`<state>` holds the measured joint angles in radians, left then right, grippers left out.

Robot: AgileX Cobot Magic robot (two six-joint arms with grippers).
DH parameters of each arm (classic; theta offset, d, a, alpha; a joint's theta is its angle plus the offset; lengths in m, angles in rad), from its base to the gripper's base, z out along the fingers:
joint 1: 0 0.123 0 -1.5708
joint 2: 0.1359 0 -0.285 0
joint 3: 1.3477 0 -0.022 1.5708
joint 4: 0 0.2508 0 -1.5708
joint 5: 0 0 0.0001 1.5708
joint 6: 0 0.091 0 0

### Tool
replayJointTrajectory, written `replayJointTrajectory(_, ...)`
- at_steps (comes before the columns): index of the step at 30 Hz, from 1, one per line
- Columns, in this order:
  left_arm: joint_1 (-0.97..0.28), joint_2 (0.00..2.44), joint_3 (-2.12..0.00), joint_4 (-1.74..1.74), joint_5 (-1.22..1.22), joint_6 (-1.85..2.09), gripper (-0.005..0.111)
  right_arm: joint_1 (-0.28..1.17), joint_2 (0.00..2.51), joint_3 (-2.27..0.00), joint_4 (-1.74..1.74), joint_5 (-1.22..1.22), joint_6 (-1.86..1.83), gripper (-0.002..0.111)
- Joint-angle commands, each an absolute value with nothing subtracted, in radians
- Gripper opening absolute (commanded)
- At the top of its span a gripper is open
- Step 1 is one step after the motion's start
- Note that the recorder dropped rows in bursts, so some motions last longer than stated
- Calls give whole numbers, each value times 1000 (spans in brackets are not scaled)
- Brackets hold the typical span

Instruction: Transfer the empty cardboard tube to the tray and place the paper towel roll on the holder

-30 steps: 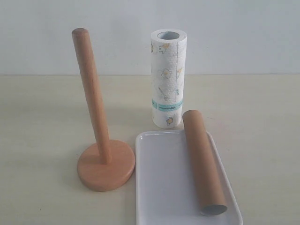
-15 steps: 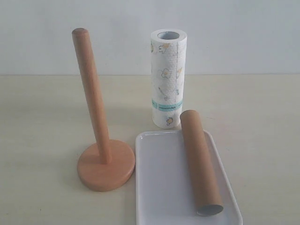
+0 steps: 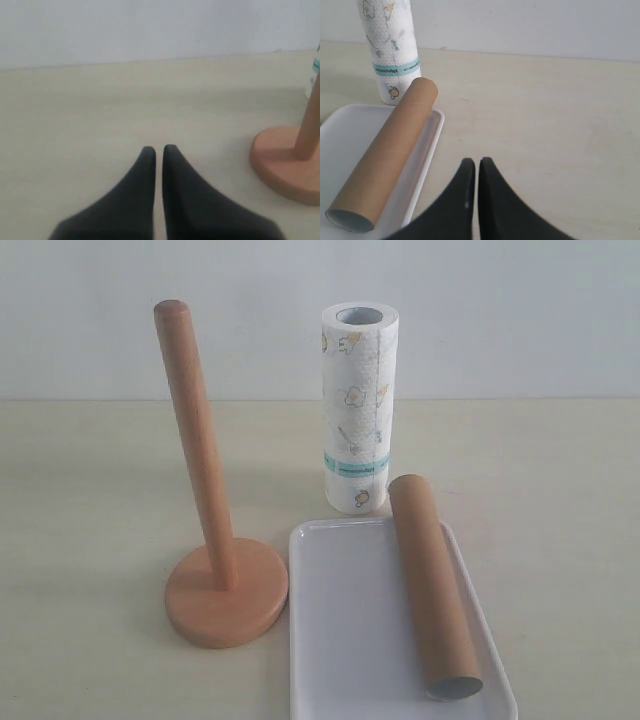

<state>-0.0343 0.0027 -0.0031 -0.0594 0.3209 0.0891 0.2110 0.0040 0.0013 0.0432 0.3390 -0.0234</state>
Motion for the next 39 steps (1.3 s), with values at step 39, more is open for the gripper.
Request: replayJointTrajectory(39,-30,0,0,-62,317,91,4,209,0,0,16,-625,-95,3)
